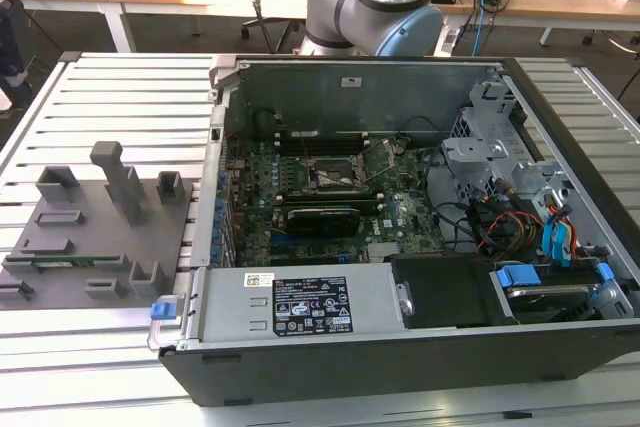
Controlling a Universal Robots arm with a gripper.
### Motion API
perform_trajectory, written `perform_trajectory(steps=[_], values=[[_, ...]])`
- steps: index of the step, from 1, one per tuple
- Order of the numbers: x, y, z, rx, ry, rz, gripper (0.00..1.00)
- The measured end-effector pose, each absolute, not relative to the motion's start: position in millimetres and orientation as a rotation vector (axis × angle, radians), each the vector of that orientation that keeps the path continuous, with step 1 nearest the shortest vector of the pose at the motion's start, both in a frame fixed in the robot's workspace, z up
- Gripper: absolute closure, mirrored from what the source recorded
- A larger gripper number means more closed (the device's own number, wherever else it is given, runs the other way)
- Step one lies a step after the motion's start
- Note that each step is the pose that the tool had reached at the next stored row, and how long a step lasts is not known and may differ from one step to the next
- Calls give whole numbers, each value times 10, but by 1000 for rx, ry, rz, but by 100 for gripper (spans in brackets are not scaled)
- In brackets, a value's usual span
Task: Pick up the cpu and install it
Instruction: 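Pick up the cpu and move it towards the insertion slot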
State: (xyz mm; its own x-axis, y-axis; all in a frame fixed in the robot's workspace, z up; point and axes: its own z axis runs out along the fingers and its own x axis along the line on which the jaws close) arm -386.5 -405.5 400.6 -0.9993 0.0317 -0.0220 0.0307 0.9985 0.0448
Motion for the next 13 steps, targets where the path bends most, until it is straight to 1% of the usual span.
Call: perform_trajectory(steps=[13], values=[[-3690, -4053, 4006, 49, 3118, 69, 45]])
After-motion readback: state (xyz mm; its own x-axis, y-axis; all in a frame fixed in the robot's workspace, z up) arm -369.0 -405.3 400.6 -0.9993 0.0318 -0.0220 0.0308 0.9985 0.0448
